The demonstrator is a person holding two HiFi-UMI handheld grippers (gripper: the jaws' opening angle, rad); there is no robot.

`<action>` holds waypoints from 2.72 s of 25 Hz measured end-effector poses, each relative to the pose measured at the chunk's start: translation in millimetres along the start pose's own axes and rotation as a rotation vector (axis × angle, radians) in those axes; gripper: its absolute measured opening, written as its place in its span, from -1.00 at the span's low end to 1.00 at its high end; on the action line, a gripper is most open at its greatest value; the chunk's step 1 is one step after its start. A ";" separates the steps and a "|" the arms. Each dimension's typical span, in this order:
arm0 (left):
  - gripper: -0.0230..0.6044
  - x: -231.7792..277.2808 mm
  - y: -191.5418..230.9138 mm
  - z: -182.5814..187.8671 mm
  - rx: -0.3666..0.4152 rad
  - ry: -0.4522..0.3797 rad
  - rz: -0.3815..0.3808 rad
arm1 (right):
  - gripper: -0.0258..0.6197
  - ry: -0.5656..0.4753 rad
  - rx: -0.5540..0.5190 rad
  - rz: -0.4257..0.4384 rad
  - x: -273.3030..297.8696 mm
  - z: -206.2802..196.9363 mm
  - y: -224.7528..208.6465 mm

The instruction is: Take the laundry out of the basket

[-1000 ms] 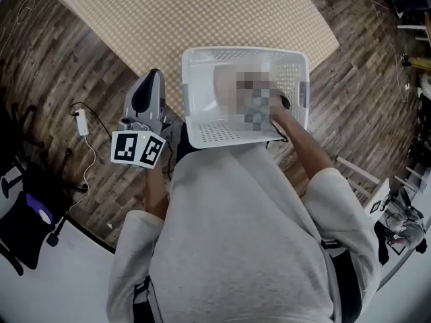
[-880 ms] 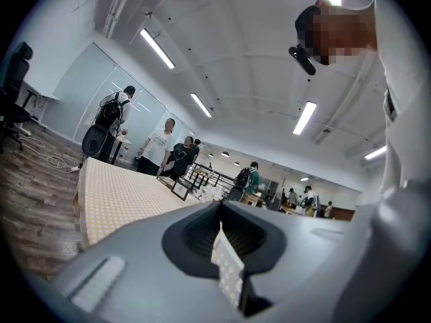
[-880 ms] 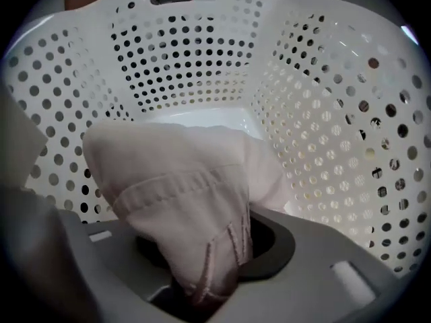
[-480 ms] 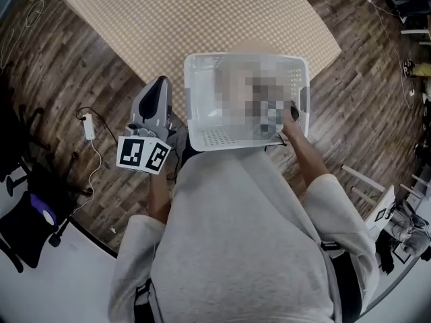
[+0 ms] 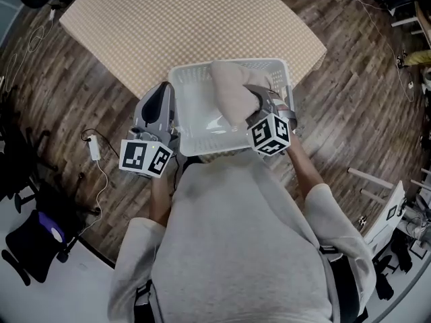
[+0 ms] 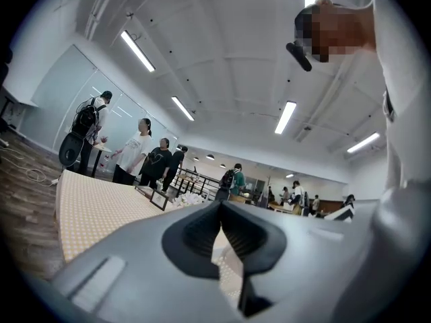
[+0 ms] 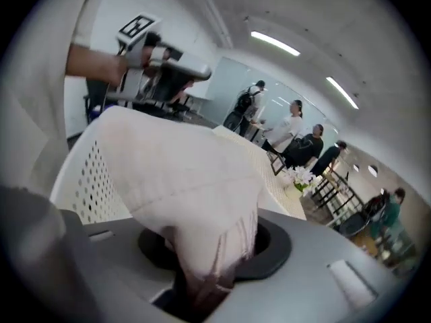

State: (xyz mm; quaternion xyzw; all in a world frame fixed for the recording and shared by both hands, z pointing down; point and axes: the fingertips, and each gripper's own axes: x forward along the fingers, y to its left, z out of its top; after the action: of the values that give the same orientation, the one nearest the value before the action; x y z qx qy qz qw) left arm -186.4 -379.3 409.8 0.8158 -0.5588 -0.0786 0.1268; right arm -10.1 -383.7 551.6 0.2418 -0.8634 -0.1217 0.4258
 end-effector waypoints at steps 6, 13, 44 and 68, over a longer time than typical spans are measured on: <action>-0.89 1.5 -42.5 7.7 0.063 0.007 -0.005 | -0.45 -0.346 0.614 0.058 -41.0 20.0 -33.9; -0.89 -13.3 -75.3 -0.6 0.104 0.018 0.005 | -0.45 -0.585 0.807 0.065 -75.3 38.5 -49.4; -0.89 -310.6 -182.5 -23.7 0.099 -0.033 -0.135 | -0.44 -0.612 0.683 -0.144 -268.2 90.3 213.6; -0.89 -447.5 -368.5 -87.5 0.119 -0.010 -0.153 | -0.44 -0.636 0.694 -0.177 -433.3 -1.2 347.0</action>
State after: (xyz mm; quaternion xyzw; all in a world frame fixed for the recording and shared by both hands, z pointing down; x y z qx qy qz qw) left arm 3.4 174.6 378.8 0.8616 -0.4994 -0.0588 0.0690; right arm 107.5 138.3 403.6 0.3932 -0.9165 0.0701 0.0225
